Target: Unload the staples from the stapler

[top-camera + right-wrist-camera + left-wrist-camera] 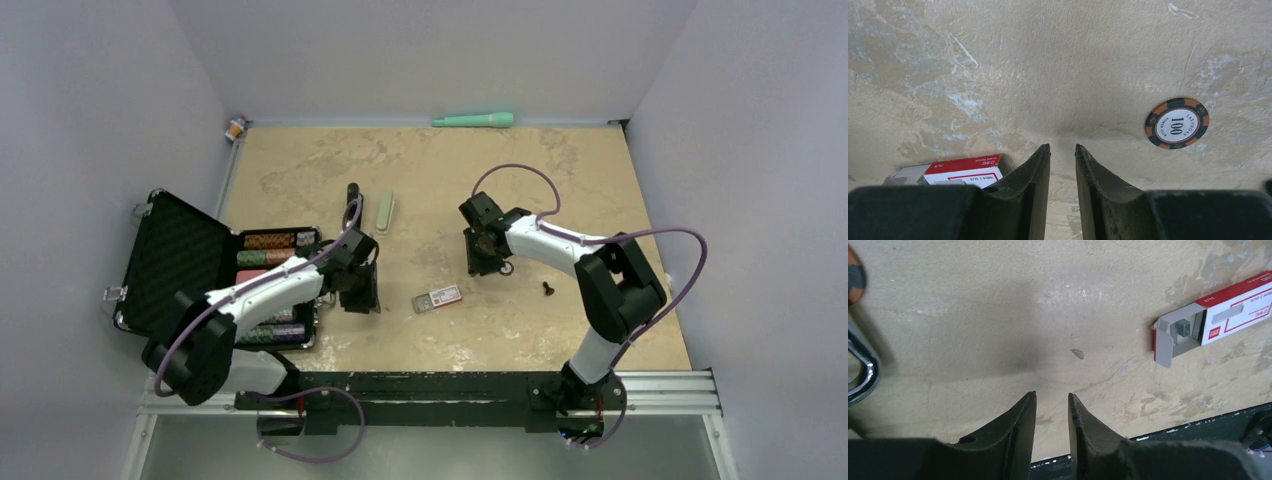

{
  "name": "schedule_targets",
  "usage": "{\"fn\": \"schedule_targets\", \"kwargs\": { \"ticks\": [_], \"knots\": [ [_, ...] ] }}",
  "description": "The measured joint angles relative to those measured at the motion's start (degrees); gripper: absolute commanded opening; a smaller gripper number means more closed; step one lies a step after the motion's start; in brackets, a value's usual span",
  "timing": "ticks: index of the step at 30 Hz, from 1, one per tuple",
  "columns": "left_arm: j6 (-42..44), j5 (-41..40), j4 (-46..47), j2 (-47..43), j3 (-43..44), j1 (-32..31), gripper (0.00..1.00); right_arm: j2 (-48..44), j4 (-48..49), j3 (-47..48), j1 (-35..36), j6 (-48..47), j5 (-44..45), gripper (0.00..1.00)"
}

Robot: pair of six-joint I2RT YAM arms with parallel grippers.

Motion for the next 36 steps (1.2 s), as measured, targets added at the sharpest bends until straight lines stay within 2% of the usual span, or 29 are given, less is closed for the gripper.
{"fn": "schedule_targets", "kwargs": {
  "ticks": [8,14,36],
  "knots": [
    [-0.63,2.34,3.13,8.85,3.58,-1.55,0.29,-0.33,1.46,-2.93,0.2,0.0,-2.25,0.2],
    [-0.72,3.96,5.7,13.55,6.38,-2.91,0.28,-0.68,1.66,-4.04,1.09,-0.22,-3.13,0.2],
    [-1.01,9.42,8.11,20.83,10.54,-4.39,0.26,1.38,3.34,-2.34,6.8,-4.94,-9.73,0.2]
  ]
}}
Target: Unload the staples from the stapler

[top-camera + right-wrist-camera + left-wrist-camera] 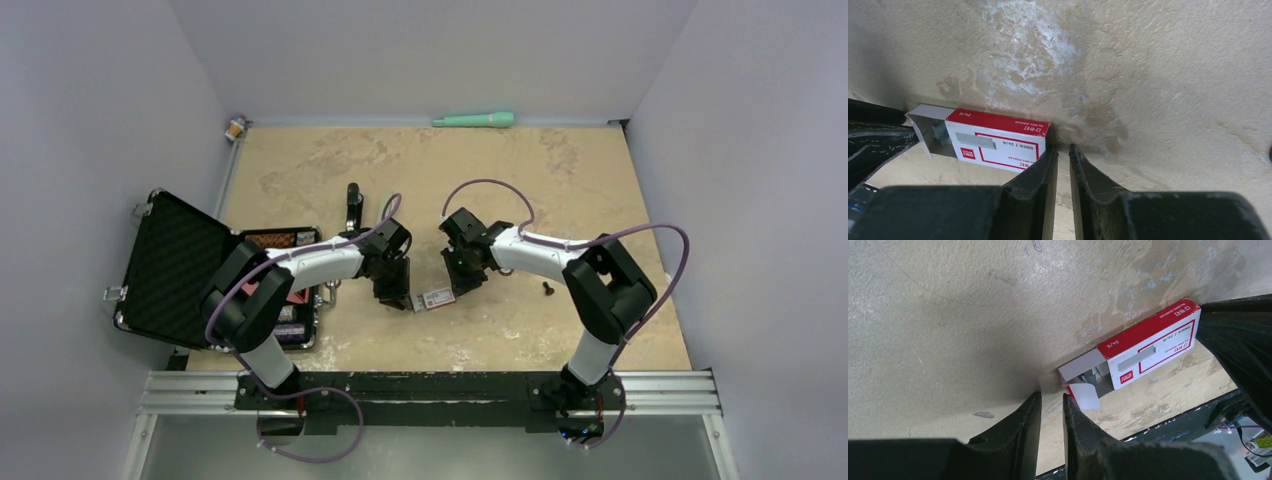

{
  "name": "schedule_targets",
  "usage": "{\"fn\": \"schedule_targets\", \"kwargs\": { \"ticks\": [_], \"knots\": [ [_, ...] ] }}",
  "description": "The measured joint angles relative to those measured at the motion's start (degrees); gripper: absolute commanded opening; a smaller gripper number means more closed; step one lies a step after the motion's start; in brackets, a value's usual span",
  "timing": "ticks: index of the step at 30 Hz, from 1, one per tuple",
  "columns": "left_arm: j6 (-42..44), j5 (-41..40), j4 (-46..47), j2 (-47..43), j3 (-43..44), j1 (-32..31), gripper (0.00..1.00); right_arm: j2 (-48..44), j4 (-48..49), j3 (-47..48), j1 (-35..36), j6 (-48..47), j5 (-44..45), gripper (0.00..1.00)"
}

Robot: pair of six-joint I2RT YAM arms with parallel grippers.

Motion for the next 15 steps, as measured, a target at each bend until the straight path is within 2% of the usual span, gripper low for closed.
{"fn": "schedule_targets", "kwargs": {
  "ticks": [15],
  "knots": [
    [0.02,0.2,0.15,0.02,0.0,0.0,0.24,0.83,0.04,0.9,0.9,-0.61,-1.2,0.19]
  ]
}}
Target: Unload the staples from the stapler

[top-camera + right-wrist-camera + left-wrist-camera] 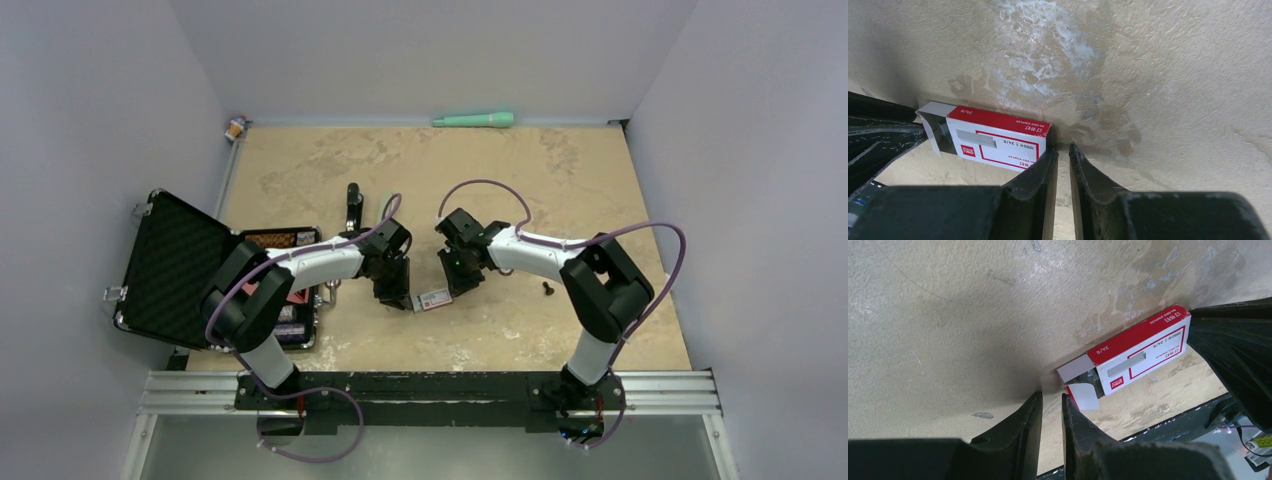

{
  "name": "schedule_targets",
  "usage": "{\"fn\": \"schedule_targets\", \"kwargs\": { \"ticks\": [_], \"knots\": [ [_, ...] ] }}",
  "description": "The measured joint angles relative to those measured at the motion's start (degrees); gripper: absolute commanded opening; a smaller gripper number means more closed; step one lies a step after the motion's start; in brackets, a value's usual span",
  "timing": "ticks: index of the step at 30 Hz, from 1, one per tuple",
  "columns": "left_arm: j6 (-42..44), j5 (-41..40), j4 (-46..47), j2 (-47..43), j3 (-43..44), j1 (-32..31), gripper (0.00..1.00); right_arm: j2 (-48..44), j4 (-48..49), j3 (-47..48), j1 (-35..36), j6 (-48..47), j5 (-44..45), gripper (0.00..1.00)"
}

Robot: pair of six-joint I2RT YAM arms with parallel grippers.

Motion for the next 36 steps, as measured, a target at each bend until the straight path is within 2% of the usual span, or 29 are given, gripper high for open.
{"fn": "schedule_targets", "kwargs": {
  "ticks": [27,36],
  "knots": [
    [-0.09,0.74,1.62,-0.02,-0.81,0.0,0.21,2.21,0.48,2.25,1.86,-1.03,-3.15,0.18],
    [-0.09,0.76,1.73,-0.11,-0.92,0.0,0.21,2.4,0.39,2.49,1.86,-1.09,-3.32,0.22]
  ]
}}
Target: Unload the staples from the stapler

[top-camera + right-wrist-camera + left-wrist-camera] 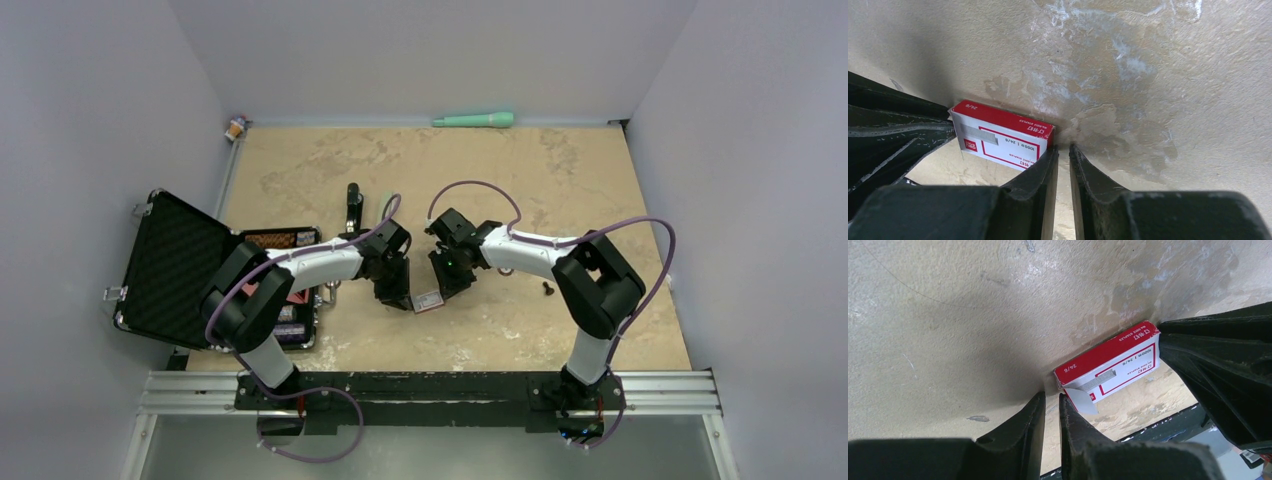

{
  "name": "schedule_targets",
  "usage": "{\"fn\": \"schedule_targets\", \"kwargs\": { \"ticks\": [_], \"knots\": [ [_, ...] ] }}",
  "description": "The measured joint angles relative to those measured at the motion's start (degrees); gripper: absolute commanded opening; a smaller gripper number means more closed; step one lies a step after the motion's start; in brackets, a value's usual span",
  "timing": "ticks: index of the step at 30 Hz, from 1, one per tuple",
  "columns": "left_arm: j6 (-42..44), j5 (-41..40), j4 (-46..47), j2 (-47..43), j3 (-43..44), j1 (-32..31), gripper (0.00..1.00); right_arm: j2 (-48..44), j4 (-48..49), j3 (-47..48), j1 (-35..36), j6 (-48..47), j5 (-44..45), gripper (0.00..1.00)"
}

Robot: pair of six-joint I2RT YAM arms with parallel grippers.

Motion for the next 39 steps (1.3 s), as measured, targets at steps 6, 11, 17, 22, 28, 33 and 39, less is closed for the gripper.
{"fn": "schedule_targets", "kwargs": {
  "ticks": [6,11,17,22,28,33,39],
  "knots": [
    [0.02,0.02,-0.04,0.0,0.02,0.0,0.21,0.0,-0.13,0.11,0.0,-0.09,0.11,0.22],
    [0.33,-0.07,-1.49,0.55,1.05,0.0,0.21,0.09,-0.37,0.37,0.0,-0.26,0.33,0.22],
    [2.14,-0.63,-7.08,6.14,8.79,0.02,0.2,1.33,-1.9,2.45,-0.59,-0.35,3.08,0.22],
    [4.46,-1.68,-11.3,11.58,17.51,0.02,0.2,2.78,-3.08,4.52,-4.31,-0.35,5.03,0.23],
    [6.34,-1.66,-13.27,17.29,29.07,0.09,0.21,6.82,-3.91,10.82,-12.22,-1.07,7.39,0.23],
    [7.23,-1.2,-15.39,21.53,37.59,0.13,0.21,9.66,-5.49,17.49,-15.74,-2.05,10.23,0.24],
    [7.96,-1.03,-17.18,21.46,40.09,0.28,0.22,7.41,-7.17,19.93,-18.62,-2.95,11.04,0.3]
  ]
}}
